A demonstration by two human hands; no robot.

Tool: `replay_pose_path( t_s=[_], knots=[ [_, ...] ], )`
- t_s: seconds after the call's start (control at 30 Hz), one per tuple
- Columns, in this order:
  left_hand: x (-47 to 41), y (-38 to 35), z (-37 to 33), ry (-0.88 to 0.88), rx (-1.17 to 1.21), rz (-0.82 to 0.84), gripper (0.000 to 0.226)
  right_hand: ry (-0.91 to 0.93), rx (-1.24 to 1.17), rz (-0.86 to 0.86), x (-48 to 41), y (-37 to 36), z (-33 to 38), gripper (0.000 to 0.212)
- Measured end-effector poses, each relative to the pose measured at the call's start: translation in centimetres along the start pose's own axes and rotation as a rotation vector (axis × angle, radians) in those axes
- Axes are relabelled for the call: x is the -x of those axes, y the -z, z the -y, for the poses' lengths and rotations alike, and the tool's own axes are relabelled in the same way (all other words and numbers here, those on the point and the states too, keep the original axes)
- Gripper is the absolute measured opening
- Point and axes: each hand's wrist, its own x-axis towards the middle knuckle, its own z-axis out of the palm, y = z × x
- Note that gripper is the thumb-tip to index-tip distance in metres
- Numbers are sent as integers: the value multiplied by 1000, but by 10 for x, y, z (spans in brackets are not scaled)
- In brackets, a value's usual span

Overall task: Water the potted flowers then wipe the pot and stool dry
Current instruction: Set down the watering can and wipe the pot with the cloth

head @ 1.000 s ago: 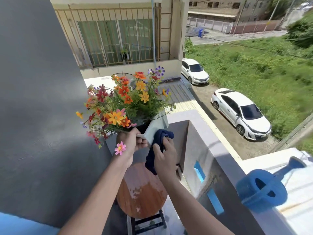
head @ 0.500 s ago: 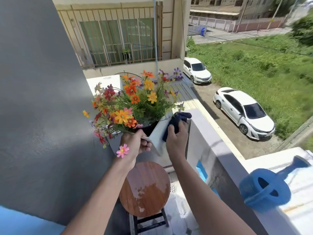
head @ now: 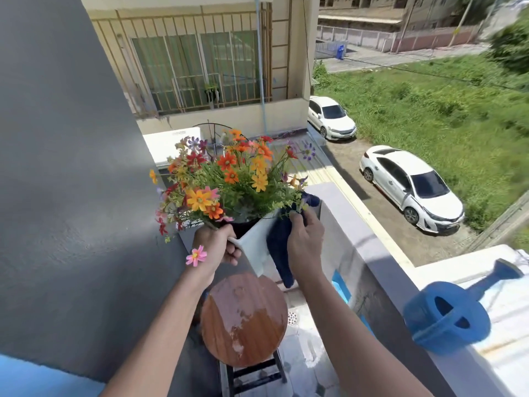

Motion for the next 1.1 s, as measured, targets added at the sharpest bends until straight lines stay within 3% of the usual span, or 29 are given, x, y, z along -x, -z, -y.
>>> replay_pose_path(
  t_s=[0.17, 0.3, 0.43, 0.5, 0.53, 0.6, 0.67, 0.8, 0.93, 1.1],
  knots=[
    [-4, 15, -3, -40, -71, 81, 14, -15, -14, 150, -35, 29, 11, 19],
    [3, 21, -12, -97, -147, 217, 15, -129, 19, 319, -54, 49, 3, 28],
    [21, 13, -16, -96, -81, 357, 22, -293, 0, 294, -56, 50, 0, 41],
    [22, 8, -12, -102, -51, 320, 36, -321, -13, 346, -66, 52, -3, 31],
    [22, 7, -10, -106, -50, 295, 40, -237, -12, 343, -69, 52, -3, 28],
    [20, 5, -8, -104, -57, 264, 33, -173, -9, 389, -70, 49, -11, 29],
    [14, 7, -6, -89, -52, 243, 29, -247, 66, 421, -64, 52, -10, 27],
    [-3, 17, 2, -46, -31, 194, 37, -242, 76, 533, -44, 67, -8, 34],
    [-14, 23, 18, 2, -16, 162, 50, -232, 16, 561, -38, 73, -29, 21],
    [-29, 26, 45, 33, -13, 98, 38, -273, 55, 537, -34, 58, -78, 24]
  ],
)
